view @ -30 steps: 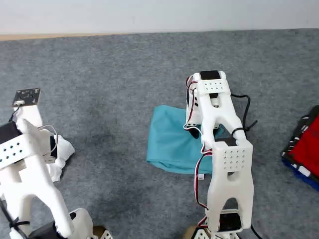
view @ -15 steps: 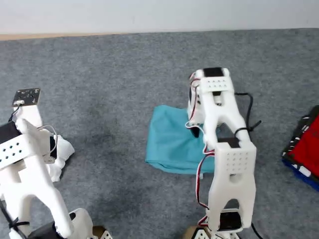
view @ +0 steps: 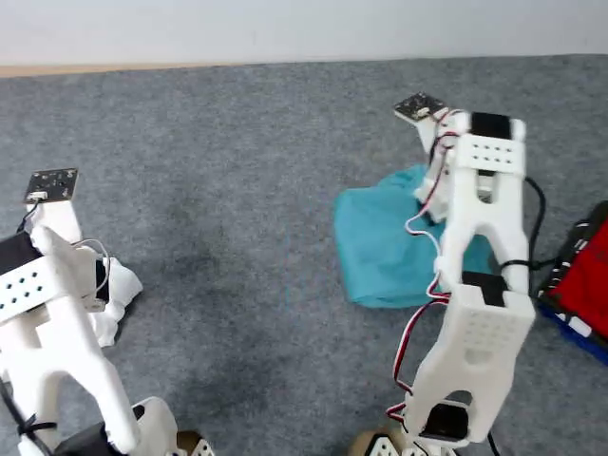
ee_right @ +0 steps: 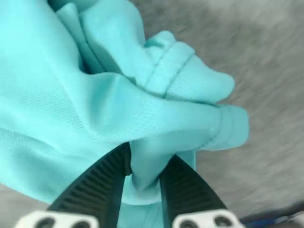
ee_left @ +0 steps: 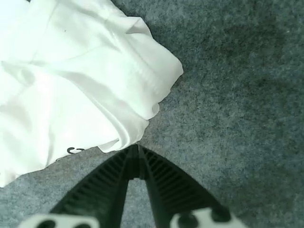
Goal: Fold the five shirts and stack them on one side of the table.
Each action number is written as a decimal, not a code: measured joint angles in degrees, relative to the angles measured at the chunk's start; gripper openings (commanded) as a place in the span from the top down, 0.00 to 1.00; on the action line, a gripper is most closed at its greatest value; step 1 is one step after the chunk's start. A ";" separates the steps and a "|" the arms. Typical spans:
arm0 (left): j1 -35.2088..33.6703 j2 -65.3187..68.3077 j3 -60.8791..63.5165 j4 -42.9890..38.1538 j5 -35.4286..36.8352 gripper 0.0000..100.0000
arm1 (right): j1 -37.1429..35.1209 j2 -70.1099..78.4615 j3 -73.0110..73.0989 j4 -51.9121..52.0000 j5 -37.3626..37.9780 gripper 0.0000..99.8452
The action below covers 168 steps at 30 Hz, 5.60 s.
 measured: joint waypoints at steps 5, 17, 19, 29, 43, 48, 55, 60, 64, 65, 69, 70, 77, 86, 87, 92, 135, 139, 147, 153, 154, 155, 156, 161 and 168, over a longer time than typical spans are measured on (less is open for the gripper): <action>0.00 0.00 0.00 0.00 0.00 0.99 | 0.70 0.00 0.00 -8.09 16.35 0.99; 0.00 0.00 0.00 0.00 0.00 0.99 | -1.14 2.73 0.00 -12.48 14.59 0.74; 0.00 0.00 0.00 0.00 0.00 0.99 | -1.05 2.73 -1.67 -12.84 8.09 0.74; 0.00 0.00 0.00 0.00 0.00 0.99 | -4.57 -1.14 -8.97 -8.26 -26.73 0.74; 0.00 0.00 0.00 0.00 -0.09 0.99 | -6.68 -2.81 -8.97 11.25 -59.60 0.74; 0.00 0.00 0.00 0.00 -0.09 0.99 | -6.68 -2.81 -8.97 11.34 -60.40 0.74; 0.00 0.00 0.00 0.00 -0.09 0.99 | -6.68 -8.44 -8.97 11.34 -67.08 0.73; 0.00 0.00 0.00 0.00 -0.09 0.99 | -6.68 -9.49 -8.97 11.34 -72.79 0.66; 0.00 0.00 0.00 0.00 -0.09 0.99 | -6.68 -8.44 -7.56 11.34 -77.89 0.54; 0.00 0.00 0.00 0.00 -0.09 0.99 | -6.68 -7.47 -6.95 11.34 -79.38 0.53; 0.00 0.00 0.00 0.00 -0.09 0.99 | -6.59 -2.20 -6.59 11.34 -82.46 0.53; 0.00 0.00 0.00 0.00 -0.09 0.99 | -6.59 -0.62 -6.59 11.34 -82.81 0.53; 0.00 0.00 0.00 0.00 -0.09 0.99 | -6.59 10.73 -6.59 10.37 -83.25 0.53; 0.00 0.00 0.00 0.00 -0.09 0.99 | -6.68 17.76 -6.59 3.96 -83.25 0.53; 0.00 0.00 0.00 0.00 -0.09 0.99 | -6.68 18.02 -6.59 3.96 -83.25 0.53; 0.00 0.00 0.00 0.00 -0.09 0.99 | -6.68 19.60 -7.47 3.96 -83.25 0.63; 0.00 -0.35 0.00 0.97 -0.09 0.99 | 16.00 -4.04 -19.78 11.34 -40.70 0.99; 0.00 -0.35 0.00 1.05 -0.09 0.99 | 20.04 -7.47 -19.78 11.25 -36.04 0.99; 0.00 -0.35 0.00 1.05 -0.09 0.99 | 29.89 -9.05 -19.78 8.00 -27.08 0.99; 0.00 -0.35 0.00 1.23 -0.09 0.99 | 37.01 -9.05 -19.78 7.65 -19.60 0.99; 0.00 -0.35 0.00 1.23 -0.09 0.99 | 38.24 -9.05 -19.78 7.65 -18.29 0.99; 0.00 -0.35 0.00 1.23 -0.09 0.99 | 39.30 -8.44 -19.78 7.65 -16.97 0.99; 0.00 -0.35 0.00 1.23 -0.09 0.99 | 40.44 -7.65 -19.78 7.65 -15.56 0.99; 0.00 -0.35 0.00 1.93 -0.09 0.99 | 46.86 -2.11 -19.78 7.65 -9.76 0.99; 0.00 -0.35 0.00 2.20 -0.09 0.99 | 52.57 4.13 -19.78 7.65 -3.08 0.85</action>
